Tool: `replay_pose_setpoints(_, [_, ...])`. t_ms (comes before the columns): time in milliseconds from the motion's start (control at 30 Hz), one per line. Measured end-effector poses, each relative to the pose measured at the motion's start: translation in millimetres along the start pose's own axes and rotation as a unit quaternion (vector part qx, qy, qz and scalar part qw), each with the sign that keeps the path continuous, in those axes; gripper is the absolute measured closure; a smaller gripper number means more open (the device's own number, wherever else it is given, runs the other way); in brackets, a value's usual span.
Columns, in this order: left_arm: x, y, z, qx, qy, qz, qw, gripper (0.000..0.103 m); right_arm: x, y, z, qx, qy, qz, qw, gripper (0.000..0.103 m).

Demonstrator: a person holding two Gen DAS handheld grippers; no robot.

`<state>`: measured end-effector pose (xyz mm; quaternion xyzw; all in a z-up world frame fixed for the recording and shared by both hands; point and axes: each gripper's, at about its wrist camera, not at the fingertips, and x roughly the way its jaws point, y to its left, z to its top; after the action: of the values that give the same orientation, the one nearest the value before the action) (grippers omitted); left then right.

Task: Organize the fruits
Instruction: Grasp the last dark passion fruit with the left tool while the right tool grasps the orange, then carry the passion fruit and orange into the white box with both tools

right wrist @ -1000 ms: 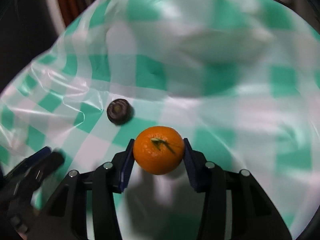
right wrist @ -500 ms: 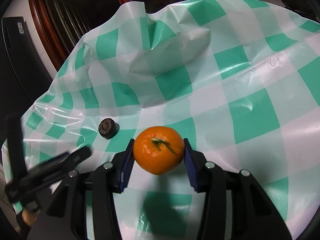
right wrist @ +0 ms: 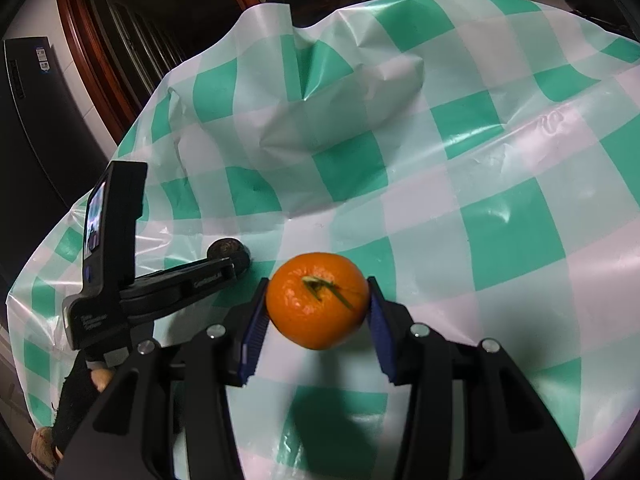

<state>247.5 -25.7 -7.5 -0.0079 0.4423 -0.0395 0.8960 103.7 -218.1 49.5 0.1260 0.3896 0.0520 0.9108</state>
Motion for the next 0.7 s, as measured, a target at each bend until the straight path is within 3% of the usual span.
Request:
replay_pose_setpoints(167, [-34,-1,-16,0.028,-0.026,0.026,0.9989,0.069,-1,0,0,0.001,-0.002,0.002,1.0,0.056])
replay_pose_setpoints(400, [-87,23,-76,0.017,-0.041,0.051,0.9977,0.069,0,1,1,-0.001,0.0,0.0,1.0,0.056])
replay_pose_setpoints(700, [-88,47,-82,0.003,-0.029,0.024,0.9993,0.068,0,1,1,-0.002,-0.001,-0.002,1.0,0.056])
